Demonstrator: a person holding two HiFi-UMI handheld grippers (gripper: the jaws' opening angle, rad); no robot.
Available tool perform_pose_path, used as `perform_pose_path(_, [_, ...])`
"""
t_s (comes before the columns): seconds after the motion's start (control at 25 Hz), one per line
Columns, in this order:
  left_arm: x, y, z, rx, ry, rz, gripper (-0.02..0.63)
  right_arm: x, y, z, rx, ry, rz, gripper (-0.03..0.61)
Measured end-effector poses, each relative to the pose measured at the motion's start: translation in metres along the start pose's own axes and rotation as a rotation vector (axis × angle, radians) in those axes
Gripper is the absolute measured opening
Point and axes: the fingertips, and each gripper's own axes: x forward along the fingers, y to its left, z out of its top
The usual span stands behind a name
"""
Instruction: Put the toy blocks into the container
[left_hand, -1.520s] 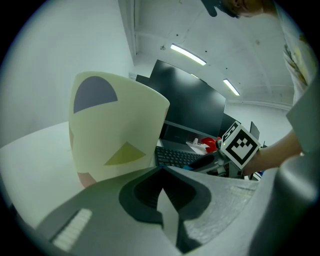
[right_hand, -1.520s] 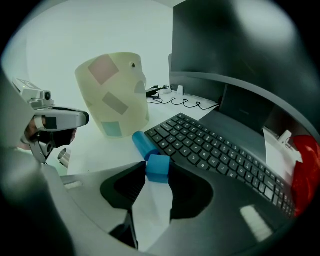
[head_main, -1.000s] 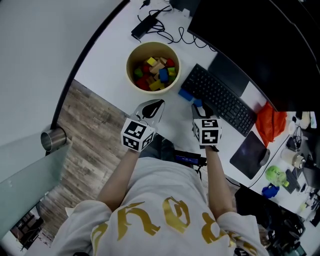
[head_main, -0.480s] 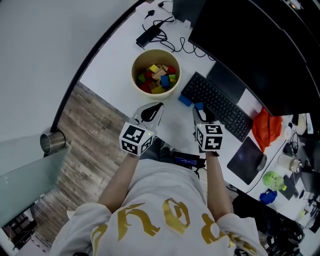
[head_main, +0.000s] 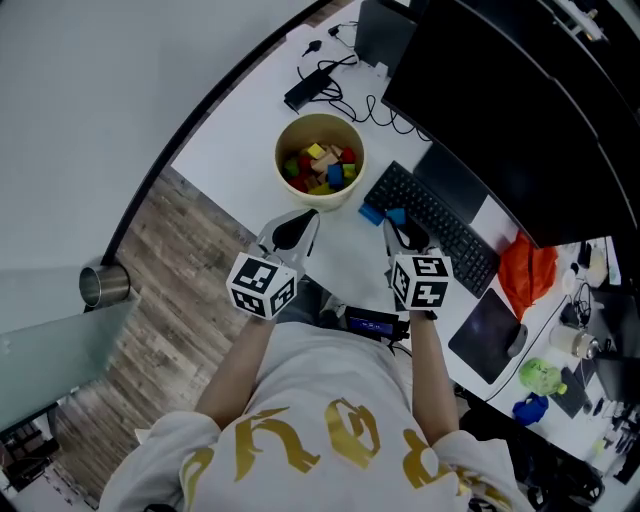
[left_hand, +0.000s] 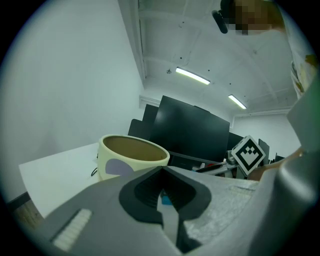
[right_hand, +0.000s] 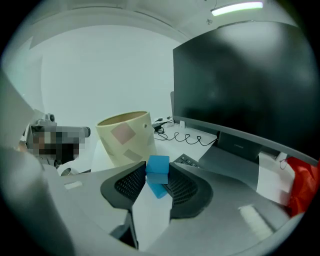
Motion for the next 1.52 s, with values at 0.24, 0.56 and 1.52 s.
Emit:
perform_pose_path(0.24, [-0.013,0.008,0.018,0.014,-0.038,0.06,0.009,-0.007,0.009,0.029,-0.021,-0.065,0.029,0.172])
perform_pose_path(0.56, [-0.035,0.017,0.042,-0.009,-0.092,0.114,0.009,-0.015,0.019,0.063,-0.02,-0.135,0.055,0.172])
perform_pose_path(1.52, [-0.002,0.097,0.089,-0.054,-0.104,0.029,0.009,0.022,0.074,0.144,-0.052,-0.191,0.075,0.172])
